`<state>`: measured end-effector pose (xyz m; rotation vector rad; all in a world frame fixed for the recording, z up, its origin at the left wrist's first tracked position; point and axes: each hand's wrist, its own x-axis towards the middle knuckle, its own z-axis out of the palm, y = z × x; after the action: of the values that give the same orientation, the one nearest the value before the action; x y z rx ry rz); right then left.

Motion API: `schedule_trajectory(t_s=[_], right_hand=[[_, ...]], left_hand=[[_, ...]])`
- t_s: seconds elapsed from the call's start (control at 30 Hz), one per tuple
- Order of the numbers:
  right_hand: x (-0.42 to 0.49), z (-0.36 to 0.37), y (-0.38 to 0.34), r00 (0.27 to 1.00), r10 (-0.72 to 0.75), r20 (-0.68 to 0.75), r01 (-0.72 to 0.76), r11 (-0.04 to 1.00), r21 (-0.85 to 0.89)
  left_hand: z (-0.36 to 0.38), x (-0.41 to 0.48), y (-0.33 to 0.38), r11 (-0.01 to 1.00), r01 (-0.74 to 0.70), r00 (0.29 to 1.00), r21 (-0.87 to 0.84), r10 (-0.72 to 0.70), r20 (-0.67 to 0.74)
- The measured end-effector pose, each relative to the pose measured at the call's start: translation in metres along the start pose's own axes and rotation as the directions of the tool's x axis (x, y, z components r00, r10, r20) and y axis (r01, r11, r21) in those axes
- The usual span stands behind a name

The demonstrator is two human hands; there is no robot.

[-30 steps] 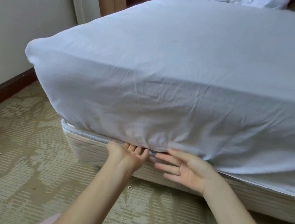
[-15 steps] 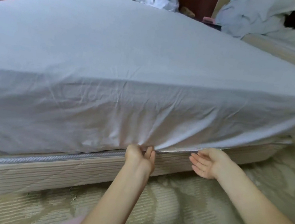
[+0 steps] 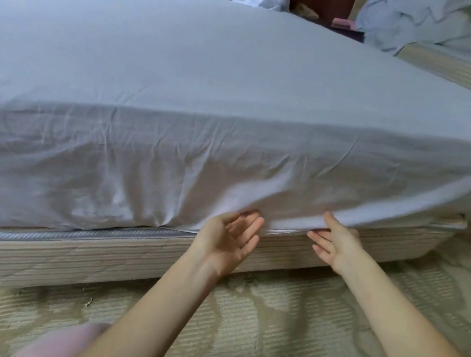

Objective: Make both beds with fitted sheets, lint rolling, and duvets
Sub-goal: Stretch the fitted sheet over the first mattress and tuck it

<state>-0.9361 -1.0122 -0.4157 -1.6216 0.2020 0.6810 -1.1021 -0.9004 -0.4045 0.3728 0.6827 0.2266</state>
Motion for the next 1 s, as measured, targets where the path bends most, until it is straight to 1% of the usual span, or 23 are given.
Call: schedule_trajectory(t_s=[0.07,0.1,0.17,0.2,0.27,0.33,0.37,0.43,0.53,0.63,0.77,0.83,0.87,0.93,1.0], right_hand=[[0.016,-0.007,-0.002,0.999,-0.019,0.03,0.02,1.0,-0.018],[0.025,-0.01,0.0,0.999,-0.044,0.019,0.045,0.998,-0.036],[0.042,-0.015,0.008,0.987,-0.16,-0.02,0.156,0.979,-0.132],[0.05,-0.018,0.012,0.97,-0.241,-0.029,0.229,0.949,-0.215],[0.059,-0.026,0.014,0.921,-0.389,-0.014,0.351,0.847,-0.398],[0.068,-0.035,0.014,0.884,-0.465,0.037,0.419,0.755,-0.504],[0.073,-0.038,0.015,0.875,-0.479,0.067,0.441,0.735,-0.515],[0.082,-0.043,0.018,0.87,-0.48,0.113,0.467,0.727,-0.504],[0.09,-0.05,0.023,0.849,-0.499,0.174,0.52,0.729,-0.445],[0.095,-0.056,0.023,0.839,-0.491,0.233,0.544,0.755,-0.366],[0.097,-0.056,0.021,0.86,-0.436,0.265,0.503,0.813,-0.293],[0.096,-0.057,0.016,0.882,-0.368,0.295,0.442,0.864,-0.242],[0.096,-0.057,0.012,0.898,-0.307,0.314,0.38,0.903,-0.202],[0.095,-0.059,0.001,0.917,-0.138,0.375,0.192,0.975,-0.109],[0.095,-0.063,-0.009,0.887,0.034,0.461,-0.019,0.999,-0.038]], left_hand=[[0.007,0.01,-0.008,0.998,-0.044,0.996,0.043,0.047,-0.073],[0.01,0.015,-0.013,0.997,-0.048,0.992,0.064,0.055,-0.109],[0.021,0.022,-0.023,0.995,-0.038,0.982,0.092,0.055,-0.183],[0.027,0.025,-0.027,0.995,-0.039,0.975,0.091,0.058,-0.214],[0.04,0.032,-0.034,0.995,-0.076,0.96,0.067,0.091,-0.266],[0.052,0.04,-0.043,0.992,-0.12,0.941,0.046,0.129,-0.314],[0.057,0.044,-0.049,0.99,-0.133,0.931,0.038,0.138,-0.337],[0.064,0.051,-0.062,0.987,-0.157,0.911,0.015,0.151,-0.385],[0.071,0.055,-0.074,0.976,-0.218,0.865,-0.012,0.187,-0.466],[0.074,0.053,-0.072,0.961,-0.276,0.801,0.025,0.244,-0.546],[0.073,0.053,-0.064,0.939,-0.331,0.712,0.096,0.315,-0.627],[0.072,0.056,-0.061,0.932,-0.347,0.695,0.103,0.329,-0.64],[0.07,0.056,-0.059,0.927,-0.365,0.698,0.085,0.332,-0.635],[0.065,0.055,-0.056,0.917,-0.398,0.725,0.033,0.336,-0.601],[0.061,0.052,-0.054,0.91,-0.412,0.771,-0.032,0.33,-0.545]])
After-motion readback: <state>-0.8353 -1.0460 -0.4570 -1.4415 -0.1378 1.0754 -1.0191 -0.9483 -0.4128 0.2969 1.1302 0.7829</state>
